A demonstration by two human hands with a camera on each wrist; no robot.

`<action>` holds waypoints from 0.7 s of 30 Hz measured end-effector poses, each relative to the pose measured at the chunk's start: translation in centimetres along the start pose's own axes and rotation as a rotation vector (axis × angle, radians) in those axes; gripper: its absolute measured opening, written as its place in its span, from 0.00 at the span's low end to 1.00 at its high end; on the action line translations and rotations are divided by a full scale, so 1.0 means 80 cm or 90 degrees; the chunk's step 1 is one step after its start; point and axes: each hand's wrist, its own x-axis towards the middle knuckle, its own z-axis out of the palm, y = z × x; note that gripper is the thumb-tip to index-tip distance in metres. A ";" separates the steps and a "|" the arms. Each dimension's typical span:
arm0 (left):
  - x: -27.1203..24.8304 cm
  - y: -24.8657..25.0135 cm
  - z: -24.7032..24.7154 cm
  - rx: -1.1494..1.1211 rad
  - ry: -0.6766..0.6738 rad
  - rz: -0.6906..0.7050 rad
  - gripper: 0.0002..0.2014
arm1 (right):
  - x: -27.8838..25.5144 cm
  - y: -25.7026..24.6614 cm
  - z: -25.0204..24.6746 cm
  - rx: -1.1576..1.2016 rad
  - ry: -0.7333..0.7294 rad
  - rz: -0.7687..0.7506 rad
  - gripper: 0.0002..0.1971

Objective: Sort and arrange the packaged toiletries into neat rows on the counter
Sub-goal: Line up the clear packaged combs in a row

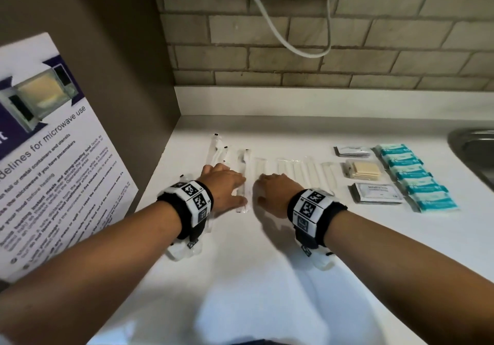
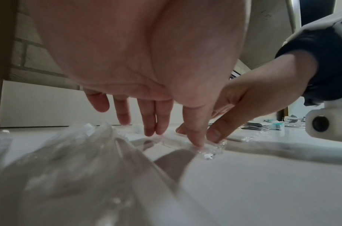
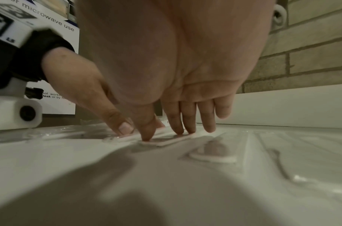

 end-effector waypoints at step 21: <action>0.021 0.020 0.001 0.019 -0.020 0.013 0.27 | -0.004 0.020 -0.005 0.009 -0.061 0.020 0.16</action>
